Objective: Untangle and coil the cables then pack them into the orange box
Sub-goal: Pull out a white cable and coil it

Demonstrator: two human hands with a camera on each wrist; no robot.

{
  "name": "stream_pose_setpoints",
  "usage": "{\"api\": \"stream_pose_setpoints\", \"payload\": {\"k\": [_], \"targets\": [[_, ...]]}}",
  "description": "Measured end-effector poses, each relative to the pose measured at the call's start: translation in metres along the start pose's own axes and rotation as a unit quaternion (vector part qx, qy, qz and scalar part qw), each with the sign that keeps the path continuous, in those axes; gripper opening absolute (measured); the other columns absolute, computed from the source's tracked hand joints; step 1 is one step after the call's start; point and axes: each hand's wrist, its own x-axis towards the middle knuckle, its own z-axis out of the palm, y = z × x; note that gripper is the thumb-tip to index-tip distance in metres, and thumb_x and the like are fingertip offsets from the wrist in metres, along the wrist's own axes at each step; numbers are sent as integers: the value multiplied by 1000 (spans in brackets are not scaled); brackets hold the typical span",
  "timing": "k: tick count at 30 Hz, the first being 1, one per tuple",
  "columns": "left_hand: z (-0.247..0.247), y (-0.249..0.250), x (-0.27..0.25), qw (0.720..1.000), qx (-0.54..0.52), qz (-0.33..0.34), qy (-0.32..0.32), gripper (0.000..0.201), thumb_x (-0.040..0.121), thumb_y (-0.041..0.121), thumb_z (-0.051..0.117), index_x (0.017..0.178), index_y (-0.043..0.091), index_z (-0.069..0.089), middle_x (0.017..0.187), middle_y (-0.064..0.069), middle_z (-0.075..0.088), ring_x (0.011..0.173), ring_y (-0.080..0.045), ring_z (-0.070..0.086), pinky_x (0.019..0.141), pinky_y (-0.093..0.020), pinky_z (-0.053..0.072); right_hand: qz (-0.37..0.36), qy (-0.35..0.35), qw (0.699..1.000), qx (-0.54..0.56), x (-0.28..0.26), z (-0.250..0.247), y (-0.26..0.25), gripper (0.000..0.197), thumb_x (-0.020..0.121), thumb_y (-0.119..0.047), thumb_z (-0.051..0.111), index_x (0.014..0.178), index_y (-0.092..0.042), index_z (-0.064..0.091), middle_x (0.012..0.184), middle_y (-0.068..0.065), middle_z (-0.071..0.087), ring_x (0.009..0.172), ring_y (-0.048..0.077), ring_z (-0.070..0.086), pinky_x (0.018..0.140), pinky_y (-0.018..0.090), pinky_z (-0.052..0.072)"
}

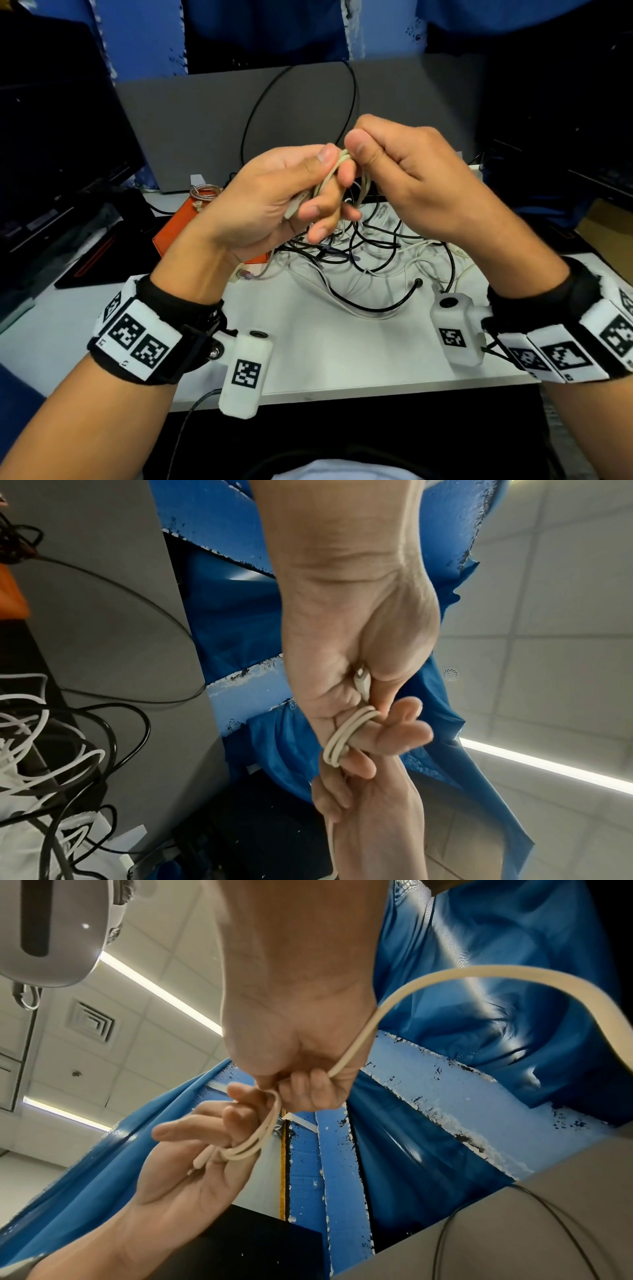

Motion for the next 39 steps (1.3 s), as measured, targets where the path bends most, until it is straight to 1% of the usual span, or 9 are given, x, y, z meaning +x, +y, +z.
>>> {"api": "stream_pose_setpoints", "payload": {"k": [7, 11, 17, 19, 22, 27, 31, 35, 39], "targets": [[-4, 4, -4, 997, -60, -26, -43, 42, 109, 24, 28, 83, 13, 60, 43, 10, 37, 38, -10, 48, 87, -31, 54, -25, -10, 1000, 8, -1, 3, -4, 35, 111, -29, 43, 86, -8, 58, 69, -5, 54, 64, 7, 49, 61, 17, 36], [3, 4, 5, 980, -193, 50, 23, 38, 111, 20, 25, 93, 5, 55, 44, 11, 40, 36, -4, 45, 92, -30, 54, 5, 12, 1000, 10, 3, -4, 4, 23, 112, -29, 41, 107, -16, 59, 70, 4, 54, 61, 13, 48, 59, 29, 41], [-17, 0, 13, 891, -369, 155, 216, 38, 111, 16, 34, 127, -13, 52, 64, 0, 64, 67, -11, 72, 102, -31, 53, 70, -138, 982, -108, 1, 8, 23, 27, 110, -36, 42, 126, -34, 63, 71, -5, 61, 70, 11, 58, 74, 41, 49], [-23, -8, 16, 887, -330, 160, 279, 40, 111, 17, 36, 136, -13, 47, 77, -1, 70, 78, -14, 74, 98, -30, 54, 52, -164, 980, -100, 0, 16, 20, 29, 109, -39, 42, 132, -35, 60, 68, -17, 59, 68, 1, 56, 66, 32, 42], [-24, -18, 20, 922, -41, 146, 357, 37, 112, 18, 33, 135, -7, 49, 91, 0, 75, 81, -16, 73, 89, -30, 53, 10, -203, 973, -105, -1, 23, 10, 27, 108, -32, 47, 132, -33, 60, 71, -41, 53, 67, -14, 51, 63, 13, 34], [-17, -30, 18, 888, 375, 71, 257, 31, 111, 21, 35, 125, 7, 61, 80, 16, 73, 63, -3, 68, 70, -21, 52, 10, -113, 981, -156, 0, 13, 8, 22, 104, -48, 43, 107, -35, 60, 73, -18, 63, 59, 5, 48, 68, 37, 45], [-13, -24, 11, 967, 229, 10, 115, 34, 111, 21, 34, 106, 10, 65, 78, -5, 75, 47, -28, 52, 71, -29, 49, 48, -17, 993, -105, 1, 0, 10, 17, 102, -45, 53, 109, -30, 59, 72, -5, 64, 68, 14, 53, 72, 42, 48], [-12, -19, 10, 993, 94, 12, 70, 40, 111, 20, 32, 99, 4, 66, 53, -5, 52, 40, -27, 31, 68, -31, 50, 48, -11, 997, -66, 2, 2, 15, 24, 103, -47, 50, 116, -31, 61, 75, -4, 64, 74, 12, 59, 75, 44, 50], [-10, -16, 7, 999, 15, 21, 31, 35, 110, 18, 28, 93, 5, 56, 51, 5, 45, 41, -14, 44, 78, -31, 52, 45, -31, 998, -43, 0, 10, 15, 35, 109, -46, 35, 96, -28, 61, 83, -3, 66, 80, 17, 62, 78, 48, 50]]}}
